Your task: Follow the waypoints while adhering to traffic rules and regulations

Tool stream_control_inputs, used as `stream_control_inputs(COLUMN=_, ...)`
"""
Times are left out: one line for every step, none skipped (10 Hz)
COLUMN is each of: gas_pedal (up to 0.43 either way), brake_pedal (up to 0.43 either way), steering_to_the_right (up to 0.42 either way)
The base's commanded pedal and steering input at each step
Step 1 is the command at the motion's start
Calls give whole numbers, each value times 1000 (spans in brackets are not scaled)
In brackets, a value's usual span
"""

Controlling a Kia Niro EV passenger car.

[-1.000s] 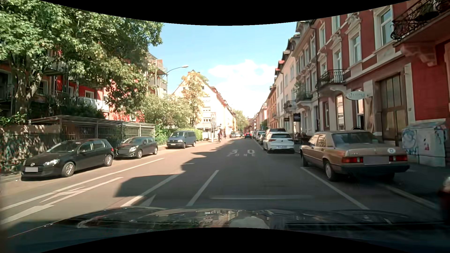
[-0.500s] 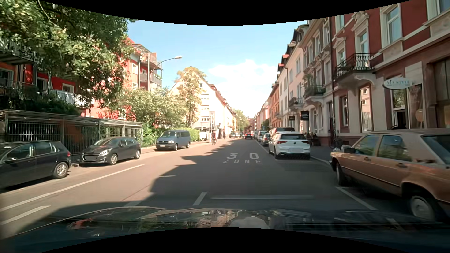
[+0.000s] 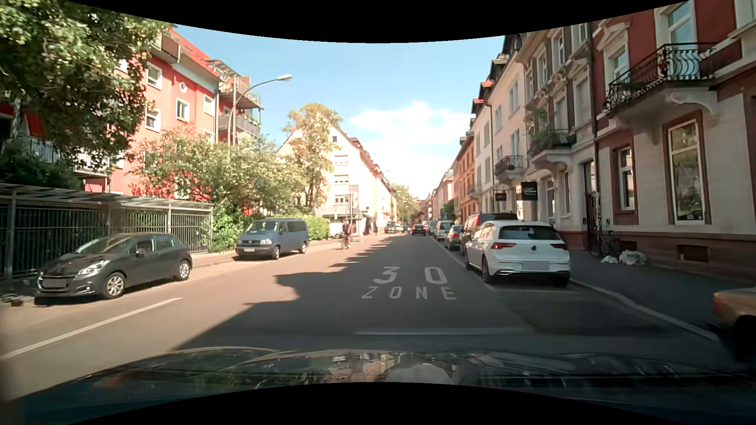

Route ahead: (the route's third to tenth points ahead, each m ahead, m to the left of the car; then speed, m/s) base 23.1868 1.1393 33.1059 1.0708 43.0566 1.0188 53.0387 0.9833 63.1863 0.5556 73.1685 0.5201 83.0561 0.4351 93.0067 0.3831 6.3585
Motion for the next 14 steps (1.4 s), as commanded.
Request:
stream_control_inputs(gas_pedal=98, brake_pedal=0, steering_to_the_right=0)
stream_control_inputs(gas_pedal=98, brake_pedal=0, steering_to_the_right=3)
stream_control_inputs(gas_pedal=87, brake_pedal=0, steering_to_the_right=7)
stream_control_inputs(gas_pedal=87, brake_pedal=0, steering_to_the_right=8)
stream_control_inputs(gas_pedal=87, brake_pedal=0, steering_to_the_right=8)
stream_control_inputs(gas_pedal=87, brake_pedal=0, steering_to_the_right=7)
stream_control_inputs(gas_pedal=87, brake_pedal=0, steering_to_the_right=8)
stream_control_inputs(gas_pedal=87, brake_pedal=0, steering_to_the_right=7)
stream_control_inputs(gas_pedal=87, brake_pedal=0, steering_to_the_right=7)
stream_control_inputs(gas_pedal=87, brake_pedal=0, steering_to_the_right=7)
stream_control_inputs(gas_pedal=79, brake_pedal=0, steering_to_the_right=7)
stream_control_inputs(gas_pedal=67, brake_pedal=0, steering_to_the_right=9)
stream_control_inputs(gas_pedal=59, brake_pedal=0, steering_to_the_right=12)
stream_control_inputs(gas_pedal=59, brake_pedal=0, steering_to_the_right=13)
